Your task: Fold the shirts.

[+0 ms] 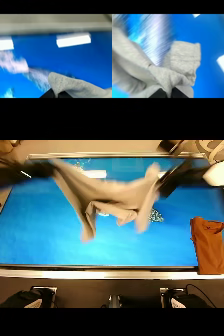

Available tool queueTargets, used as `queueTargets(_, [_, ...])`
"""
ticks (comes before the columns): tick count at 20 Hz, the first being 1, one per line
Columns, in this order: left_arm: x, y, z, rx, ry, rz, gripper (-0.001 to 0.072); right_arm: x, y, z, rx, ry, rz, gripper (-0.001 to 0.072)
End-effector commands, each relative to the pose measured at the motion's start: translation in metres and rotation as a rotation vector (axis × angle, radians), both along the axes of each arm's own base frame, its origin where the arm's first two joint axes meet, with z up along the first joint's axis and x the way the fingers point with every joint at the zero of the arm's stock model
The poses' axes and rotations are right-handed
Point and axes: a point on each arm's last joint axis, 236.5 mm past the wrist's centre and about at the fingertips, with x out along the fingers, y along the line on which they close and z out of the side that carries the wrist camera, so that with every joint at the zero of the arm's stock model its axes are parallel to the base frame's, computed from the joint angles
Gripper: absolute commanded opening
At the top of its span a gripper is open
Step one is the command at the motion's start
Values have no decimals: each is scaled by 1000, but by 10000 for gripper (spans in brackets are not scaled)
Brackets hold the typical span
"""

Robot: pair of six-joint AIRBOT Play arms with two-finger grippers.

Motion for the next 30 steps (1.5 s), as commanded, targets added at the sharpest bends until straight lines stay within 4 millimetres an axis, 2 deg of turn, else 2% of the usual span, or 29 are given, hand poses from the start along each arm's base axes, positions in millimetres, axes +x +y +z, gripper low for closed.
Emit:
queueTargets(1, [-111, 51, 189, -125, -445, 85, 24, -107, -41, 213, 6, -613, -106, 23])
queueTargets(2, [-138, 54, 212, -168, -513, 69, 24, -134, -45, 233, 41, -674, -114, 23])
queueTargets(3, [-161, 57, 229, -202, -568, 53, 24, -156, -47, 243, 79, -697, -122, 23])
queueTargets(5, [-188, 58, 240, -229, -606, 26, 24, -177, -49, 246, 121, -687, -125, 23])
queueTargets(7, [-192, 58, 240, -230, -607, 19, 24, -179, -48, 239, 117, -659, -122, 23])
queueTargets(9, [-183, 60, 236, -205, -597, 42, 24, -174, -52, 239, 99, -664, -138, 23])
queueTargets(11, [-161, 64, 214, -133, -520, 89, 24, -165, -57, 242, 82, -682, -161, 23])
queueTargets(13, [-128, 62, 170, -53, -360, 119, 24, -146, -57, 245, 85, -703, -172, 23])
queueTargets(15, [-89, 45, 114, 3, -183, 103, 25, -115, -50, 250, 132, -737, -164, 24])
queueTargets(16, [-70, 37, 84, 37, -104, 97, 25, -93, -46, 246, 152, -731, -159, 24])
queueTargets(17, [-51, 30, 53, 85, -35, 90, 25, -67, -43, 233, 149, -702, -162, 24])
queueTargets(19, [-18, 24, -12, 194, 94, 88, 25, -5, -36, 180, 118, -569, -165, 25])
queueTargets(20, [-2, 21, -51, 236, 175, 88, 25, 29, -31, 143, 102, -478, -164, 25])
queueTargets(22, [22, 21, -131, 319, 337, 94, 25, 86, -22, 62, 67, -299, -160, 25])
queueTargets(24, [39, 29, -212, 381, 507, 105, 26, 127, -16, -29, 53, -99, -170, 25])
queueTargets(25, [44, 34, -251, 398, 595, 117, 26, 138, -13, -78, 78, 31, -192, 25])
queueTargets(27, [42, 39, -314, 391, 770, 151, 26, 136, 3, -163, 183, 317, -237, 25])
queueTargets(28, [38, 34, -340, 352, 853, 159, 26, 128, 17, -196, 225, 443, -223, 24])
queueTargets(29, [34, 20, -358, 300, 911, 134, 26, 121, 31, -217, 266, 533, -199, 25])
queueTargets(30, [31, 8, -368, 255, 947, 111, 27, 120, 41, -229, 306, 576, -186, 39])
